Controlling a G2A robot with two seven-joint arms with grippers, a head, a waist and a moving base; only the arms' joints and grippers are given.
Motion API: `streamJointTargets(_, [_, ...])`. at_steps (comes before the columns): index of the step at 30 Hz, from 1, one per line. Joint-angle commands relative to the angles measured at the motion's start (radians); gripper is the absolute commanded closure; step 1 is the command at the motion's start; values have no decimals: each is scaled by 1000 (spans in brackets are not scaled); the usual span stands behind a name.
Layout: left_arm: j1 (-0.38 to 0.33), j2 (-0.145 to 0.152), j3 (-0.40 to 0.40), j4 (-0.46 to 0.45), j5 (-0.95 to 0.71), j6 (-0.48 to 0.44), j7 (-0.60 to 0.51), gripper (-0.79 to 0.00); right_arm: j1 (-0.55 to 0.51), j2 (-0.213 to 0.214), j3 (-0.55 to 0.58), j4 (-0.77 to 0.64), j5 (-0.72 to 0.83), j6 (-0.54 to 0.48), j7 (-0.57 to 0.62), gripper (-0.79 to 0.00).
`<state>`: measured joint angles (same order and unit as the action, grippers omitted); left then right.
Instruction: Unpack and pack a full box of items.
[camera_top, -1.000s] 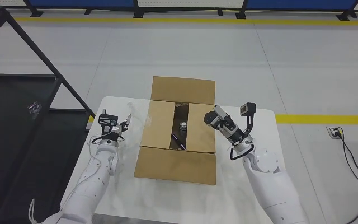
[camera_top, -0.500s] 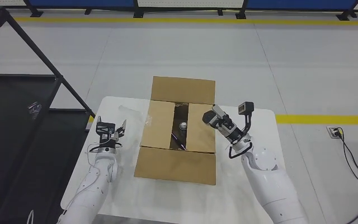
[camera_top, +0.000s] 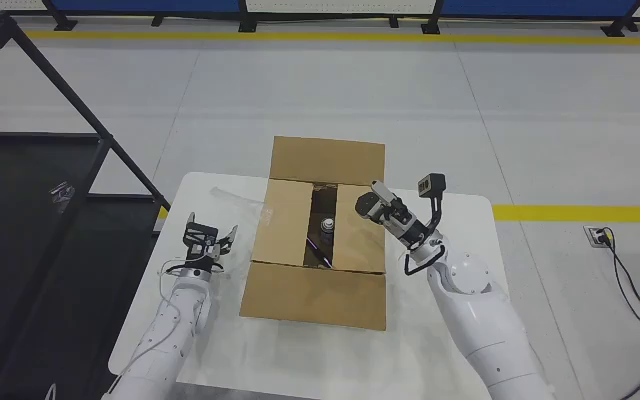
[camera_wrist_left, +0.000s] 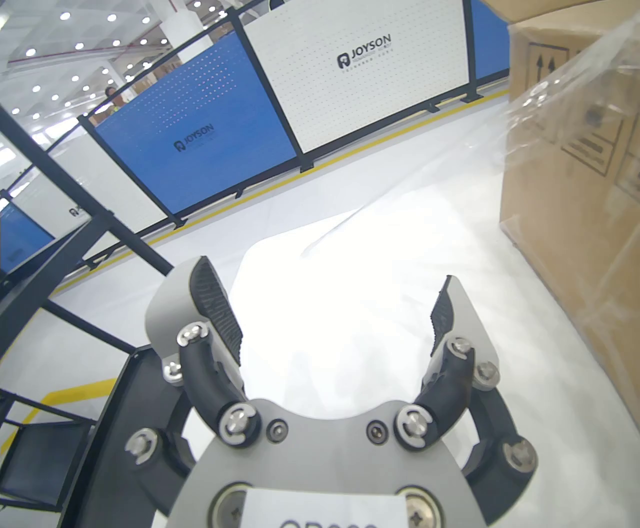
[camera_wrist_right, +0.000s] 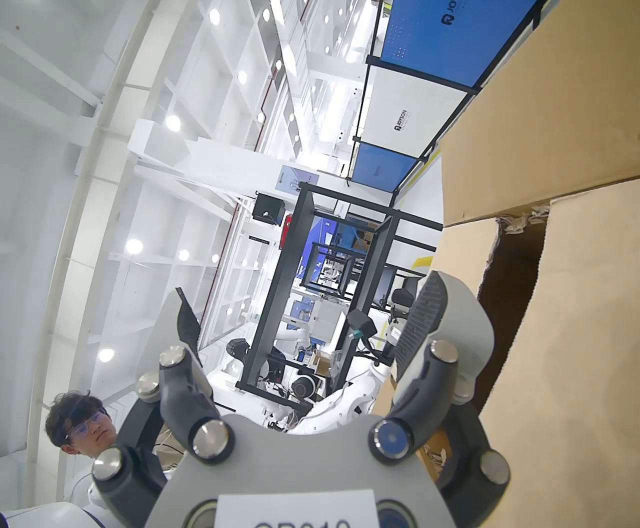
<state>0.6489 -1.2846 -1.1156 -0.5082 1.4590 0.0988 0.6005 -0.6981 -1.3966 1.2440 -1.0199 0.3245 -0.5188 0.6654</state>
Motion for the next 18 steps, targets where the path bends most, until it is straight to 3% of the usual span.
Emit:
streamJointTargets(1, [-16, -4, 10, 2, 15, -8, -20, -785, 1, 1, 1, 2, 1, -5, 3, -785])
streamJointTargets(6, [-75, -30, 36, 40, -4, -55, -63, -785, -11, 5, 12, -6, -3, -16, -2, -785])
streamJointTargets(18, [-206, -110, 88, 202, -53, -9, -87, -785, -93, 23, 57, -99, -28, 1, -42, -785])
